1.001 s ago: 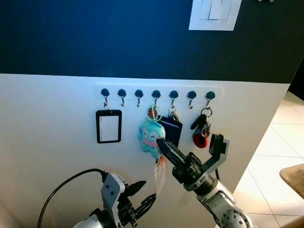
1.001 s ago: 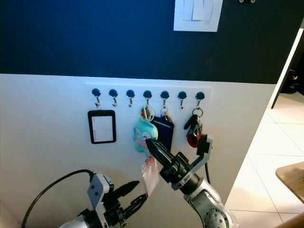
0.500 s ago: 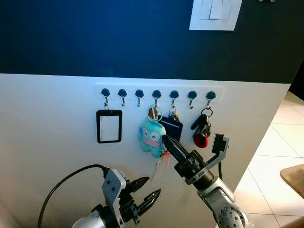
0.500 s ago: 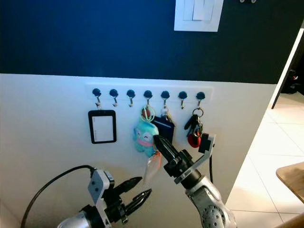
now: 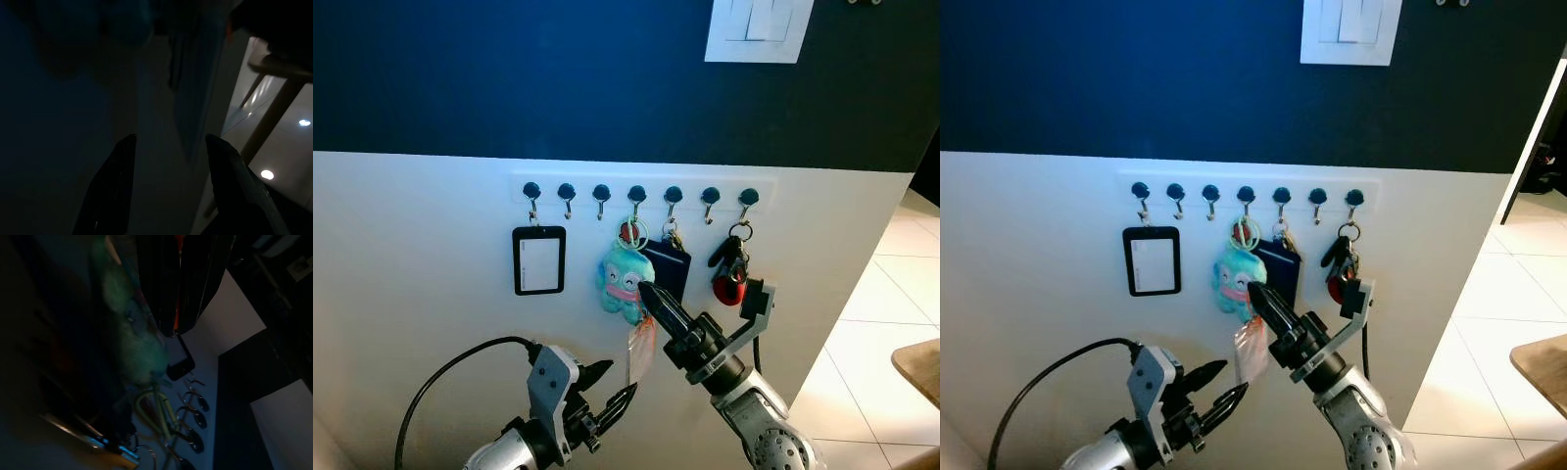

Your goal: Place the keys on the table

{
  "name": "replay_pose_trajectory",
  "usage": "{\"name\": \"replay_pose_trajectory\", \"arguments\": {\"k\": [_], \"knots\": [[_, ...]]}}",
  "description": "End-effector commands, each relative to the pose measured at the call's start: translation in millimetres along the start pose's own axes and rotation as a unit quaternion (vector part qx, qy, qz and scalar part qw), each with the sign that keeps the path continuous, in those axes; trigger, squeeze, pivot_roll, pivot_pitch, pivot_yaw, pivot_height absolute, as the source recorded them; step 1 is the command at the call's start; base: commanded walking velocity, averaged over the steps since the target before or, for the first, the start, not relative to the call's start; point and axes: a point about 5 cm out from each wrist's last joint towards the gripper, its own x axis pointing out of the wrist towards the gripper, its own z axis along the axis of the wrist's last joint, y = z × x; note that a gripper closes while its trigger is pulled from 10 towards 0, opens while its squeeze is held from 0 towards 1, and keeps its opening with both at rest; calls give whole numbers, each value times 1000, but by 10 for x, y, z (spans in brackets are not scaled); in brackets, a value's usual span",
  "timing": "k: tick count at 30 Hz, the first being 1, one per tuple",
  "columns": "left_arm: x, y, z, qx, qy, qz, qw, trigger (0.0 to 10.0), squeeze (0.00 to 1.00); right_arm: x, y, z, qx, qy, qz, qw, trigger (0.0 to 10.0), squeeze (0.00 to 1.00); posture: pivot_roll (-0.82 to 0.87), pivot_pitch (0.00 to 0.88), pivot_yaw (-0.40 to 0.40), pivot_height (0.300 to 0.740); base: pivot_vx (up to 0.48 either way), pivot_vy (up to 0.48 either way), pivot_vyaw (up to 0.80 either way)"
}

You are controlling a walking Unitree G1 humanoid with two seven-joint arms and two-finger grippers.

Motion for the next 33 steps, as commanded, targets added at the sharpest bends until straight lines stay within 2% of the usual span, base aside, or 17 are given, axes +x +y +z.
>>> {"name": "replay_pose_trajectory", "arguments": {"k": [1,4,11,23,33], "knots": [[-12,27,-40,16,10,11,1000,10000,0,-13,34,-2,5,1,9,1000,10000,0,40,39,-7,740,0,0,0],[-26,79,-59,19,14,26,999,10000,0,-18,39,5,6,3,14,1000,10000,0,39,40,-7,740,0,0,0],[-5,90,-51,14,7,33,999,10000,0,-18,45,-4,11,5,18,1000,10000,0,42,39,-8,740,0,0,0],[58,145,-80,12,13,57,998,10000,0,-61,208,-54,56,23,81,995,10000,0,35,28,-3,740,0,0,0],[64,146,-90,11,14,59,998,10000,0,-70,219,-52,60,24,85,994,10000,0,36,24,-5,740,0,0,0]]}}
